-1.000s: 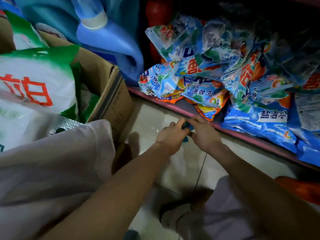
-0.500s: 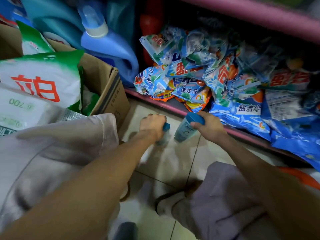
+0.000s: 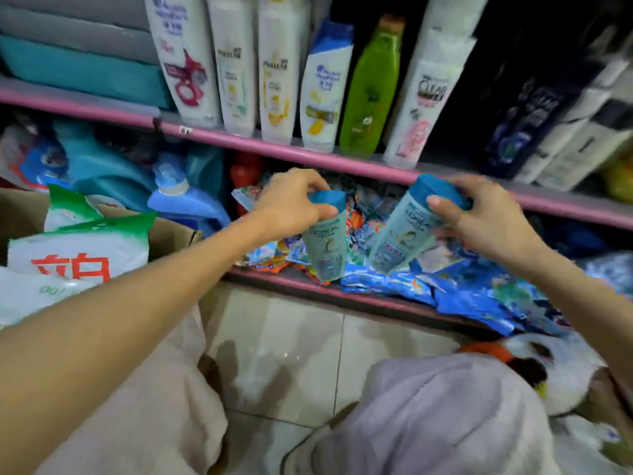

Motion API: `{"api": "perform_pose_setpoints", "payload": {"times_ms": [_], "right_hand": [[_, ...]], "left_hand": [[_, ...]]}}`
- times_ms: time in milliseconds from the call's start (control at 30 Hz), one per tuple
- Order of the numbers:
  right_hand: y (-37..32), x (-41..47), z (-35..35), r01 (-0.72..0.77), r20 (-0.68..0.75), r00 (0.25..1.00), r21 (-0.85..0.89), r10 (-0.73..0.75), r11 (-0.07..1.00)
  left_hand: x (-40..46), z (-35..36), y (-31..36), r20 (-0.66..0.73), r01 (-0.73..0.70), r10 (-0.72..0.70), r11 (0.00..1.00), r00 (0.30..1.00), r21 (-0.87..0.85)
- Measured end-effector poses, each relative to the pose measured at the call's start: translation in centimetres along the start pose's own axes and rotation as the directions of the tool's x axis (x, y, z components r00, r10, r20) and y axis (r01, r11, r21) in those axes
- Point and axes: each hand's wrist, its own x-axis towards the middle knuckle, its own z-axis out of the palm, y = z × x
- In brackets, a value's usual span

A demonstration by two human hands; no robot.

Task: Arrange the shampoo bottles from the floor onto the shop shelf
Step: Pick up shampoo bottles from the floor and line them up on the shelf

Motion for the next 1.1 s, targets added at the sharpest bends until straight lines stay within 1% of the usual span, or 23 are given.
{"api": "perform_pose_setpoints", "payload": {"times_ms": [67,133,167,233,367,467,533,633,733,800,833,900,1000,1067,1100], "right_hand": [[-2.2,0.9,-4.1,0.063,-0.081,0.995,0.039,-0.06,0.997],[-3.8,2.1,-7.5,0.114,-0.139,0.985,0.064,-0.105,0.991],[-4.3,2.9,-8.9,0.141,-0.16,0.978,0.04,-0.133,0.989],[-4.9,4.5,-10.9,0.179,-0.191,0.963,-0.068,-0.189,0.981],[-5.2,7.5,-12.2,0.189,-0.19,0.949,-0.293,-0.251,0.937],[-4.6,9.1,-12.1,0.2,-0.18,0.946,-0.334,-0.271,0.921],[-4.0,10.1,-11.7,0.176,-0.149,0.961,-0.323,-0.234,0.93],[-3.2,11.6,-10.5,0.119,-0.078,0.988,-0.191,-0.136,0.974],[-2.3,12.6,-9.2,0.067,-0.142,0.988,0.082,-0.055,0.994],[-1.4,13.0,-8.0,0.022,-0.193,0.981,0.28,0.034,0.96],[-0.9,13.1,-7.2,0.005,-0.212,0.975,0.336,0.07,0.942],[0.4,13.2,-5.4,-0.037,-0.224,0.964,0.408,0.14,0.912],[2.5,13.3,-2.8,-0.133,-0.173,0.954,0.492,0.246,0.861],[3.7,13.4,-1.2,-0.23,-0.143,0.937,0.438,0.32,0.869],[4.2,13.6,-0.6,-0.265,-0.151,0.924,0.407,0.351,0.874]], "left_hand": [[1.0,-2.4,3.4,-0.077,-0.098,0.094,0.993,0.993,-0.059],[2.0,-4.4,6.5,-0.142,-0.192,0.18,0.979,0.973,-0.073],[2.4,-5.2,7.8,-0.173,-0.233,0.219,0.97,0.96,-0.062],[3.3,-6.5,10.2,-0.219,-0.301,0.286,0.953,0.933,-0.037],[4.4,-8.4,13.7,-0.251,-0.359,0.342,0.933,0.905,-0.024],[4.8,-8.7,15.4,-0.26,-0.379,0.363,0.925,0.895,-0.013],[5.1,-8.3,16.1,-0.241,-0.376,0.364,0.927,0.9,-0.004],[6.0,-7.7,16.7,-0.166,-0.357,0.352,0.934,0.921,0.0],[6.9,-7.4,16.9,-0.141,-0.333,0.327,0.943,0.934,-0.02],[7.4,-7.4,16.7,-0.146,-0.32,0.312,0.947,0.939,-0.032],[7.5,-7.4,16.6,-0.148,-0.314,0.306,0.949,0.94,-0.036],[7.8,-7.4,16.4,-0.144,-0.316,0.308,0.948,0.941,-0.038],[8.2,-7.6,16.4,-0.118,-0.326,0.32,0.945,0.94,-0.031],[8.5,-7.9,16.5,-0.105,-0.329,0.323,0.943,0.941,-0.043],[8.6,-8.1,16.6,-0.102,-0.328,0.322,0.943,0.941,-0.048]]}}
